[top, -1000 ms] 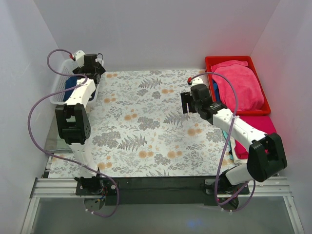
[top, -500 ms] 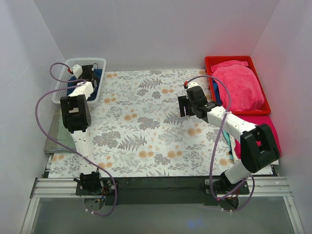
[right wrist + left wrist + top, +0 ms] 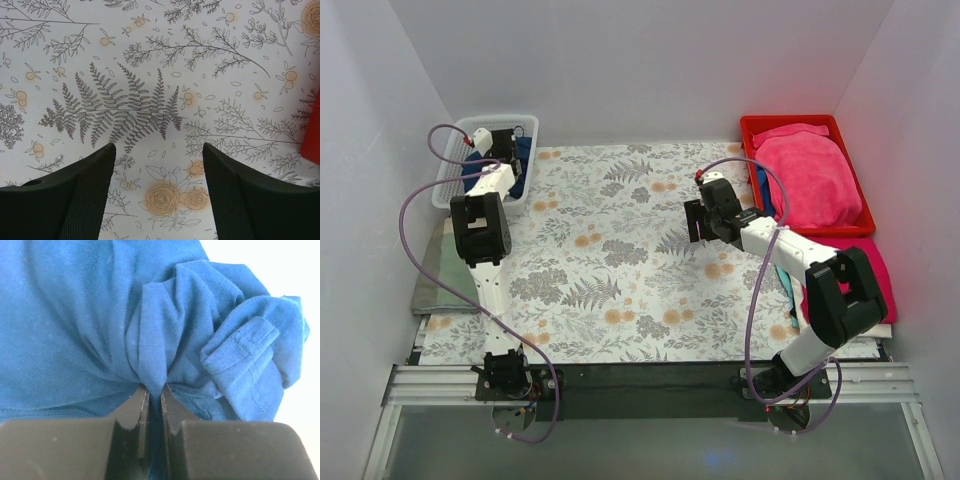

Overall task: Fold and stack the t-shirts
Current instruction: Grab crumpled tshirt from bin with the left arm

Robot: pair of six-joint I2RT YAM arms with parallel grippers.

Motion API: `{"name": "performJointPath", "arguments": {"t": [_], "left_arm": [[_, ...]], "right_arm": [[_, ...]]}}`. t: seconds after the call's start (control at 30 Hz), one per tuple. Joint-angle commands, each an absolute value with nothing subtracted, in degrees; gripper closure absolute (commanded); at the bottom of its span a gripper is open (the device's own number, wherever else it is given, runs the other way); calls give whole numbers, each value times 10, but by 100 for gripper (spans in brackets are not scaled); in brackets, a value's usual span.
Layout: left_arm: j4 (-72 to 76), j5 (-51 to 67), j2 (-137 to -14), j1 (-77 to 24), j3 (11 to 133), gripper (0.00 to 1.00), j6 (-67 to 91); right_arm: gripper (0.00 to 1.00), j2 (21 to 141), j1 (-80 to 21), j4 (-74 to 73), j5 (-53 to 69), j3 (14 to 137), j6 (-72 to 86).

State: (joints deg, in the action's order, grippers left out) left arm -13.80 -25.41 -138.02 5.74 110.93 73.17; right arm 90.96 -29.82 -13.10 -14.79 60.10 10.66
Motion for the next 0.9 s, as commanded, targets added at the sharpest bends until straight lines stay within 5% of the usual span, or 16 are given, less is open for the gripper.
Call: {"name": "performJointPath", "arguments": {"t": [0.0, 0.63, 0.87], "left_arm": [[-163, -252, -1375, 57, 1136, 100, 729], [-35, -240, -1122, 56, 1037, 100, 725], [40, -124, -971, 45, 969, 100, 700]], "right_arm": [[25, 912, -301, -113, -151, 609, 113], [27, 926, -301, -113, -119, 605, 126], [27, 911, -301, -111, -111, 596, 138]]}}
